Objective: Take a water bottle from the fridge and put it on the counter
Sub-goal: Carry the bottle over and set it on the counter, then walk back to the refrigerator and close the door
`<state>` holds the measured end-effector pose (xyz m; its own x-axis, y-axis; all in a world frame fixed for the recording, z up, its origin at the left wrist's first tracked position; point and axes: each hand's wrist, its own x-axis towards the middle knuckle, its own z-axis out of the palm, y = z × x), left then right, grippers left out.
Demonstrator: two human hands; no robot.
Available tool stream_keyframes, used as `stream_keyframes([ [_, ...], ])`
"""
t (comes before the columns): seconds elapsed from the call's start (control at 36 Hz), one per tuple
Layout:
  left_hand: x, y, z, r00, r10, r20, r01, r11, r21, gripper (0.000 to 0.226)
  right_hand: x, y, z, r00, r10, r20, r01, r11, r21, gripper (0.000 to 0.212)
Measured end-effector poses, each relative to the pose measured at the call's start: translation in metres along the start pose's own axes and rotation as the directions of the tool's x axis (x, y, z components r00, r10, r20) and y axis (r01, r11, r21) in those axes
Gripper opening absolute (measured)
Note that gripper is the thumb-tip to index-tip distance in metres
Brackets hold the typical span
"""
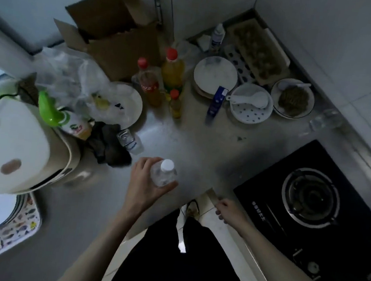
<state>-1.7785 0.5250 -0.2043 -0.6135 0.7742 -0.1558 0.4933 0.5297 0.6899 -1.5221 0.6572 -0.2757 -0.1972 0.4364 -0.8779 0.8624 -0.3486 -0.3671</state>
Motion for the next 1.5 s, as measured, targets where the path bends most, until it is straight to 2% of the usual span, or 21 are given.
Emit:
stream_keyframes([
  [0.11, 0.058, 0.002, 0.013, 0.997, 0.074, 0.030, -0.074, 0.997, 0.001, 0.067, 0.007, 0.001, -0.005, 0.995, 0.067, -0.067, -0.072, 0.995, -0.067, 0.025],
  [0.22, 0.113, 0.010, 0.029, 0.996, 0.076, 0.051, -0.074, 0.996, -0.044, 0.067, 0.006, 0.005, -0.007, 0.978, 0.114, -0.176, -0.144, 0.976, -0.165, 0.024],
  [0.36, 0.161, 0.024, 0.049, 0.989, 0.081, 0.120, -0.081, 0.997, -0.009, 0.071, 0.006, 0.012, -0.007, 0.954, 0.157, -0.257, -0.182, 0.980, -0.078, 0.019],
  [0.5, 0.184, 0.039, 0.066, 0.991, 0.021, 0.133, -0.023, 1.000, 0.015, 0.075, 0.001, 0.023, -0.007, 0.948, 0.198, -0.248, -0.216, 0.975, -0.047, 0.035],
  [0.72, 0.176, 0.046, 0.072, 0.993, -0.075, 0.094, 0.077, 0.997, -0.020, 0.089, -0.021, 0.039, 0.002, 0.956, 0.230, -0.184, -0.228, 0.973, 0.035, 0.026],
  [0.81, 0.175, 0.050, 0.071, 0.971, -0.175, 0.164, 0.194, 0.975, -0.104, 0.103, -0.040, 0.048, 0.003, 0.955, 0.243, -0.169, -0.228, 0.969, 0.099, 0.023],
  [0.86, 0.171, 0.050, 0.071, 0.922, -0.293, 0.252, 0.343, 0.922, -0.182, 0.106, -0.055, 0.060, 0.004, 0.953, 0.253, -0.167, -0.225, 0.959, 0.172, 0.022],
  [0.89, 0.167, 0.049, 0.072, 0.871, -0.370, 0.322, 0.444, 0.874, -0.196, 0.105, -0.063, 0.068, 0.005, 0.948, 0.263, -0.177, -0.221, 0.949, 0.225, 0.022],
  [0.94, 0.153, 0.047, 0.074, 0.689, -0.531, 0.493, 0.645, 0.760, -0.082, 0.097, -0.080, 0.088, 0.009, 0.930, 0.303, -0.207, -0.221, 0.913, 0.343, 0.025],
  [1.0, 0.132, 0.045, 0.079, 0.534, -0.575, 0.620, 0.699, 0.712, 0.058, 0.068, -0.101, 0.113, 0.019, 0.899, 0.372, -0.232, -0.235, 0.856, 0.460, 0.023],
  [1.06, 0.102, 0.049, 0.094, 0.478, -0.533, 0.698, 0.621, 0.767, 0.161, 0.037, -0.122, 0.142, 0.037, 0.855, 0.461, -0.236, -0.251, 0.768, 0.590, 0.020],
  [1.11, 0.065, 0.059, 0.118, 0.417, -0.466, 0.780, 0.449, 0.852, 0.269, 0.016, -0.142, 0.171, 0.063, 0.806, 0.556, -0.204, -0.270, 0.652, 0.708, 0.018],
  [1.14, 0.049, 0.062, 0.124, 0.368, -0.467, 0.804, 0.357, 0.869, 0.342, 0.015, -0.146, 0.180, 0.073, 0.793, 0.581, -0.185, -0.286, 0.622, 0.729, 0.018],
  [1.19, -0.004, 0.089, 0.157, 0.223, -0.471, 0.853, 0.040, 0.879, 0.475, 0.021, -0.176, 0.214, 0.107, 0.741, 0.661, -0.117, -0.292, 0.473, 0.831, 0.017],
  [1.28, -0.047, 0.105, 0.186, 0.068, -0.495, 0.866, -0.272, 0.826, 0.494, 0.033, -0.194, 0.231, 0.147, 0.697, 0.717, -0.021, -0.285, 0.303, 0.909, 0.018],
  [1.31, -0.071, 0.116, 0.197, 0.054, -0.484, 0.873, -0.398, 0.792, 0.463, 0.034, -0.208, 0.244, 0.166, 0.682, 0.730, 0.034, -0.285, 0.223, 0.932, 0.018],
  [1.39, -0.133, 0.152, 0.228, 0.018, -0.362, 0.932, -0.709, 0.653, 0.267, 0.017, -0.233, 0.272, 0.233, 0.659, 0.738, 0.146, -0.236, 0.018, 0.972, 0.019],
  [1.44, -0.174, 0.172, 0.246, -0.001, -0.296, 0.955, -0.785, 0.593, 0.183, 0.015, -0.246, 0.290, 0.267, 0.649, 0.735, 0.198, -0.202, -0.085, 0.976, 0.020],
  [1.5, -0.215, 0.182, 0.265, 0.012, -0.269, 0.963, -0.793, 0.585, 0.173, 0.017, -0.257, 0.309, 0.294, 0.653, 0.722, 0.230, -0.168, -0.158, 0.973, 0.019],
])
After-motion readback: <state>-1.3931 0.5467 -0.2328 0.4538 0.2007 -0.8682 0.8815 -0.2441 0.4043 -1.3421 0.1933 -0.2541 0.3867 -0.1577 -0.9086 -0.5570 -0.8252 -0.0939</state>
